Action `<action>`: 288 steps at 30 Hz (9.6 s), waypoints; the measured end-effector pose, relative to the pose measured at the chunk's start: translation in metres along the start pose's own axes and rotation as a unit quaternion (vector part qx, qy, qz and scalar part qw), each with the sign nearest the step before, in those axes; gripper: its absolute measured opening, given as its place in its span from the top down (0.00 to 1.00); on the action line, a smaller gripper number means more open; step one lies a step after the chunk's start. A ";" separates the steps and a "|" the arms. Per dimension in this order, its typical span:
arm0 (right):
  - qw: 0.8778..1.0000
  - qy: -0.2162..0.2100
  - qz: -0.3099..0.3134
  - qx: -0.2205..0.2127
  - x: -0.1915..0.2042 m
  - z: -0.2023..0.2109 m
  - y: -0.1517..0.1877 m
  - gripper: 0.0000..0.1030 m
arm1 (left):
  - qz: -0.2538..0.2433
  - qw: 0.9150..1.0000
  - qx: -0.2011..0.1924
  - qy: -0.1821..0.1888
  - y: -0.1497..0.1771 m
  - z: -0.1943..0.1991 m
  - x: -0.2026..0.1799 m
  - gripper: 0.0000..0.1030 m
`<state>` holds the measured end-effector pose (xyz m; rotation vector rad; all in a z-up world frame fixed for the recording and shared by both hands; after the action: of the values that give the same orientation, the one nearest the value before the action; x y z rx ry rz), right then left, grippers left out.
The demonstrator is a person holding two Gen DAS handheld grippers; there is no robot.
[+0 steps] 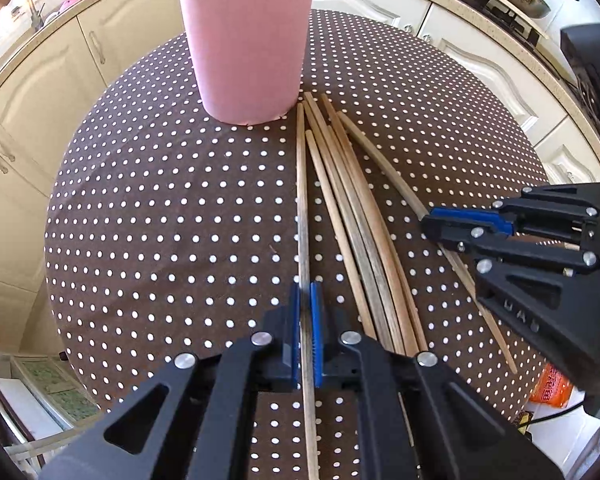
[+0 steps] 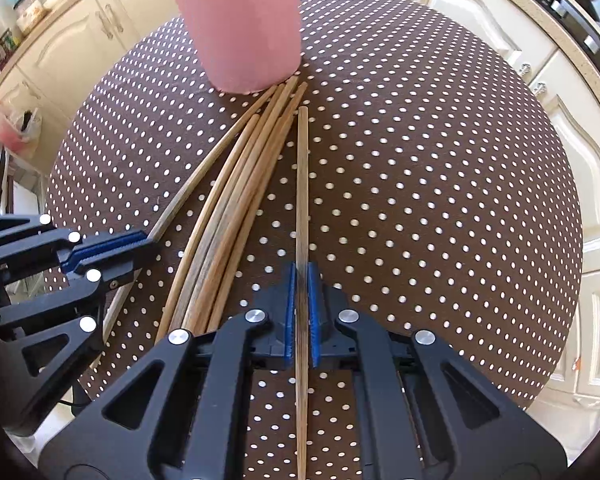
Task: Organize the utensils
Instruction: 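Close the right tool on a chopstick while the left tool grasps another, then lift both chopsticks upright and carry them over the pink cup, then lower both held chopsticks into the pink cup, then open both tools to release the chopsticks into the pink cup, then move both tools back over the chopstick pile beside the cup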
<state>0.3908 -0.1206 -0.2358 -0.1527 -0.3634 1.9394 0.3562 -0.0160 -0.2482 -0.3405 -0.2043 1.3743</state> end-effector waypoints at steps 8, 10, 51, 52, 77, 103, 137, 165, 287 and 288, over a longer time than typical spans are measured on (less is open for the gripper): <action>0.998 -0.027 -0.024 -0.047 -0.018 0.029 0.015 0.94 | -0.015 0.999 -0.035 0.009 0.014 0.019 -0.011 0.95; 0.997 -0.036 -0.027 -0.063 -0.019 0.039 0.018 0.94 | -0.021 0.999 -0.047 0.005 0.017 0.028 -0.014 0.95; 0.968 -0.134 -0.041 -0.207 0.011 0.132 0.010 0.94 | -0.037 0.978 -0.202 0.023 0.025 0.137 -0.020 0.95; 0.968 -0.133 -0.042 -0.208 0.011 0.133 0.009 0.94 | -0.036 0.978 -0.202 0.024 0.024 0.137 -0.020 0.95; 0.962 -0.150 -0.037 -0.224 0.026 0.140 0.003 0.94 | -0.018 0.970 -0.242 0.030 0.018 0.154 -0.002 0.95; 0.933 -0.181 -0.040 -0.310 0.033 0.162 -0.049 0.94 | 0.022 0.932 -0.360 0.046 -0.032 0.176 0.039 0.95; 0.834 -0.142 -0.051 -0.531 0.006 0.144 -0.133 0.94 | 0.068 0.848 -0.525 0.010 -0.128 0.135 0.074 0.95; 0.881 -0.110 -0.025 -0.460 0.018 0.097 -0.078 0.93 | 0.039 0.888 -0.458 -0.009 -0.067 0.104 0.058 0.94; 0.963 -0.097 -0.153 -0.199 -0.048 0.043 0.048 0.39 | 0.014 0.998 -0.029 -0.055 0.002 -0.007 -0.012 0.40; 0.964 -0.095 -0.152 -0.198 -0.048 0.043 0.047 0.39 | 0.009 0.998 -0.025 -0.060 0.001 -0.007 -0.013 0.40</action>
<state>0.3561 -0.1891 -0.2136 -0.1593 -0.8540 1.5636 0.3553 -0.0299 -0.2548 -0.3034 -0.3357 1.4107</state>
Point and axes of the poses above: each gripper's, at about its wrist camera, not at the fingertips, and z roughly against the way its jaws point, x to its left, y to its underside, the point moved 4 cm from there along -z, roughly the way its jaws point, and after that the axes turned 5 degrees about -z, right-handed, at the moved point
